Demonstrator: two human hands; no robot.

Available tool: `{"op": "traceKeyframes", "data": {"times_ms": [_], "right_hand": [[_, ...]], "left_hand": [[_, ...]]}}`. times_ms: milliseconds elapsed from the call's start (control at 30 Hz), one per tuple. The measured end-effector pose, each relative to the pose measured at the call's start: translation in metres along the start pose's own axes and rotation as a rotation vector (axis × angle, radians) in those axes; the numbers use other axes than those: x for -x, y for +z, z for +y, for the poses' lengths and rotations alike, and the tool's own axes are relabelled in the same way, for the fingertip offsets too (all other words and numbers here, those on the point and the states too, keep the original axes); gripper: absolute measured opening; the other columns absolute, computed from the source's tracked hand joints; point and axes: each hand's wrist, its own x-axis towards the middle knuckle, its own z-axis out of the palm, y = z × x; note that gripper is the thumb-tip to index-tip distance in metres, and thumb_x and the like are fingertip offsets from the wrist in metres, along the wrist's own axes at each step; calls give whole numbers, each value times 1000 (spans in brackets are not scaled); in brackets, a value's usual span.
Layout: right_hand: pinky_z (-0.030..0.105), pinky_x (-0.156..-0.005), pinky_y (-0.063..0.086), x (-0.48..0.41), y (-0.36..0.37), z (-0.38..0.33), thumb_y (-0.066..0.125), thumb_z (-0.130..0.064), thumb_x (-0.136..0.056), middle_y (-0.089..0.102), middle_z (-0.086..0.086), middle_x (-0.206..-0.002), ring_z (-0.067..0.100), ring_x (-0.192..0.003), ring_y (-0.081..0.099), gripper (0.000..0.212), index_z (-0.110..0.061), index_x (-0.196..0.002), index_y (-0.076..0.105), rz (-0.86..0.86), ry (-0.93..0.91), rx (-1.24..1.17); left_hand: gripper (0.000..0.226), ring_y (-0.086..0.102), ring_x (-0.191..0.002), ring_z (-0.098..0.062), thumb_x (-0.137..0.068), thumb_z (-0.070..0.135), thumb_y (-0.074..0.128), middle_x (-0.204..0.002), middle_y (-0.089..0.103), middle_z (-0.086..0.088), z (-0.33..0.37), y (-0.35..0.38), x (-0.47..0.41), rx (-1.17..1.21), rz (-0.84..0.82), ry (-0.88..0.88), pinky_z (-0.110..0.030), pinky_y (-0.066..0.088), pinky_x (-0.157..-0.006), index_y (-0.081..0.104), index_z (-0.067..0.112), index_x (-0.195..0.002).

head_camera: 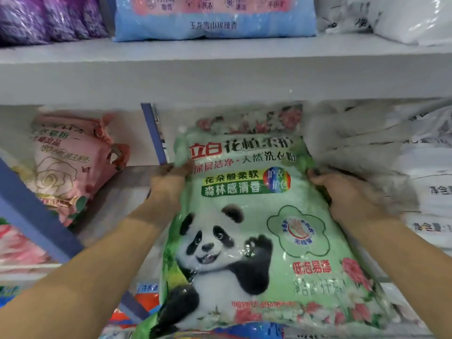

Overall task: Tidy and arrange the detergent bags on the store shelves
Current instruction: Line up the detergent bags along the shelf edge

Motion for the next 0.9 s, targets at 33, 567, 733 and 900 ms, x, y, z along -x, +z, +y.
{"op": "traceKeyframes", "data": {"times_ms": [33, 567, 733, 900], "right_hand": [[30, -67, 60, 0, 4, 2, 86, -15, -75, 75, 10, -93, 24, -79, 70, 26, -8, -97, 75, 62, 35, 14], [48, -107, 42, 111, -5, 52, 36, -48, -101, 26, -2, -165, 33, -139, 41, 51, -50, -152, 36, 71, -385, 994], [47, -118, 38, 111, -5, 68, 30, -36, -100, 47, 9, -157, 30, -143, 43, 57, -14, -146, 55, 151, -664, 1082], [42, -126, 23, 112, -12, 88, -1, -30, -106, 35, 15, -163, 26, -154, 25, 68, -1, -154, 38, 52, -712, 1276]], "left_hand": [[39, 69, -68, -17, -85, 17, 82, -81, 72, -3, -5, 7, -3, -21, 28, -6, -29, 60, -63, 67, 0, -116], [103, -20, -155, -24, -77, 97, 12, -166, -27, 5, -53, -22, 116, -1275, -312, 390, -44, -6, -126, -31, 42, -153], [88, -25, -153, -18, -86, 88, 7, -164, -31, 8, -57, -39, 119, -1319, -385, 467, -36, -9, -125, -32, 44, -151], [85, -20, -155, -19, -93, 79, 9, -167, -24, 2, -44, -52, 126, -1376, -475, 456, -37, -2, -128, -26, 34, -156]]}}
